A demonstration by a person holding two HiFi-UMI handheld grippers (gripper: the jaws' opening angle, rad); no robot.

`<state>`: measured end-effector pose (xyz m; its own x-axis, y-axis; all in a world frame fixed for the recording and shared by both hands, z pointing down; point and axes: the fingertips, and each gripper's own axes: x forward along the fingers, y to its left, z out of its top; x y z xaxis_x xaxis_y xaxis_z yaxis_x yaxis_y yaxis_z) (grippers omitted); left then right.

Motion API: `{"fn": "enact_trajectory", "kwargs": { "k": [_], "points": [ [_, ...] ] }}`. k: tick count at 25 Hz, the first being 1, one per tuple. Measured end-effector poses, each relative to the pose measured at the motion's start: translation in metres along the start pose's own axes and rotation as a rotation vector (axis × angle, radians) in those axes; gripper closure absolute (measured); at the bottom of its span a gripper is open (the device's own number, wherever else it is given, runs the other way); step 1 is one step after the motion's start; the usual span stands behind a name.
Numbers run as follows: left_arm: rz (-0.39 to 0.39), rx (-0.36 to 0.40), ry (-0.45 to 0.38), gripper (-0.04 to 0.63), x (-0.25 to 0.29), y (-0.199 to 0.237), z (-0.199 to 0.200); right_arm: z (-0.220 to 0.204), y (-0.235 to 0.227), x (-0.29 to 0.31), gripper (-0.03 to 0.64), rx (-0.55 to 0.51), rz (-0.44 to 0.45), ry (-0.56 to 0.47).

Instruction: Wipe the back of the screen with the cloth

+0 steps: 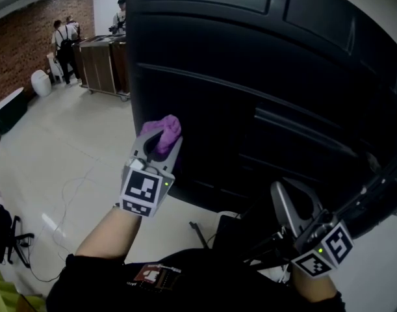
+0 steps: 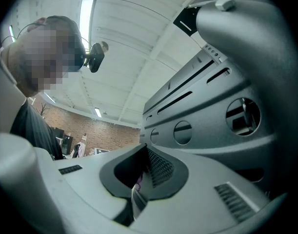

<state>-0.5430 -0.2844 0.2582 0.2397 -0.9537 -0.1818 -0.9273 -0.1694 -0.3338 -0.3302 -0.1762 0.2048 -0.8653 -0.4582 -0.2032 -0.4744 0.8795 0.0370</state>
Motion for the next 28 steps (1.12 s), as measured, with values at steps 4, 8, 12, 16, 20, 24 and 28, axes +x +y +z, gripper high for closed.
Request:
{"fn": "enact_trajectory", "kwargs": {
  "k": [4, 8, 12, 16, 20, 24, 28],
  "points": [
    [-0.124, 0.038, -0.033, 0.488, 0.014, -0.062, 0.017, -0.001, -0.002, -0.004, 0.612, 0.000, -0.012, 0.001],
    [-0.212, 0.025, -0.057, 0.488, 0.021, -0.106, 0.029, 0.000, -0.003, -0.007, 0.611, 0.001, -0.024, -0.001],
    [-0.266, 0.017, -0.063, 0.488, 0.023, -0.128, 0.031, 0.000, -0.005, -0.009, 0.611, -0.001, -0.029, -0.004],
    [-0.267, 0.003, -0.062, 0.488, 0.012, -0.112, 0.028, 0.000, -0.006, -0.009, 0.611, 0.002, -0.035, -0.005],
    [-0.124, -0.036, -0.017, 0.488, -0.010, -0.044, -0.001, 0.001, -0.005, -0.009, 0.611, 0.006, -0.030, -0.012],
    [0.081, -0.111, 0.089, 0.488, -0.041, 0.042, -0.059, 0.002, -0.006, -0.009, 0.611, 0.008, -0.028, -0.013],
    [0.199, -0.140, 0.191, 0.488, -0.056, 0.086, -0.124, 0.002, -0.007, -0.009, 0.611, 0.012, -0.027, -0.012]
  ]
}}
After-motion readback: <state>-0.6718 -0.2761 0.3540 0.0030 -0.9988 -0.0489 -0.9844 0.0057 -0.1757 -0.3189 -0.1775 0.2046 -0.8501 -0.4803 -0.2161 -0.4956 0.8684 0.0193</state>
